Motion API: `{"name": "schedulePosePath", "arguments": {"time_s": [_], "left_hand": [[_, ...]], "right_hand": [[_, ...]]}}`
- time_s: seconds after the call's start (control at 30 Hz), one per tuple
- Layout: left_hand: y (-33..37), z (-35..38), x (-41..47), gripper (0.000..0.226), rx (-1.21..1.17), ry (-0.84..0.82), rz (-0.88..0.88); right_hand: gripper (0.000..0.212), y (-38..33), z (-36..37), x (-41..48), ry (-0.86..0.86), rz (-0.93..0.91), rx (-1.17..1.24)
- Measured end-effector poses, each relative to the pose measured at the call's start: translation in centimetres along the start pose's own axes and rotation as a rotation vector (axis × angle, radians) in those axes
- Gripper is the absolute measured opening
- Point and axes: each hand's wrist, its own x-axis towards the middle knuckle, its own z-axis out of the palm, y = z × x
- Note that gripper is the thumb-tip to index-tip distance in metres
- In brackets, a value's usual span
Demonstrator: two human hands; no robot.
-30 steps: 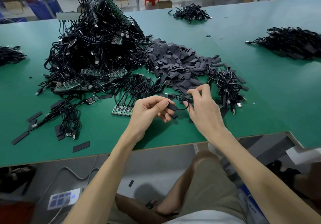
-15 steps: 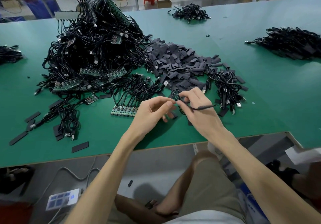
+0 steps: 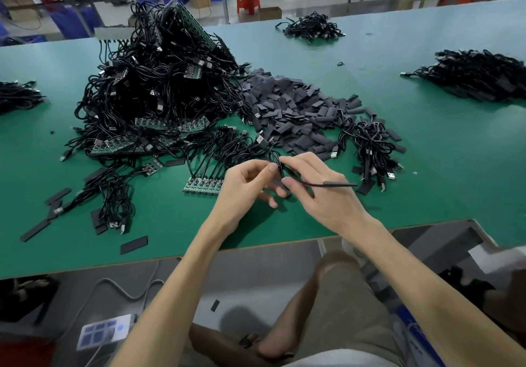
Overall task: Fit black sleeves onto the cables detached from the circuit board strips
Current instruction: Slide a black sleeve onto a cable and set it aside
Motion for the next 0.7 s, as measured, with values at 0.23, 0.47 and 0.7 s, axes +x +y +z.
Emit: {"name": "schedulePosePath", "arguments": {"time_s": [0.23,0.47,0.7], "left_hand": [[0.2,-0.5,-0.1,0.019,-0.073,0.026,-0.012],[0.3,-0.9,0.2,0.017,-0.195,0.058,-0.015],[1.0,-1.3,1.7,0.018,-0.163,0.043,-0.094]], "right_hand": [[0.049,-0.1,0.1,0.1,-0.054,-0.049,-0.01],[0.056,0.0,0.4,0.2,-0.124,0.076,-0.079],[0.045,0.1,0.4,0.1,-0.164,0.071,-0.11]]}}
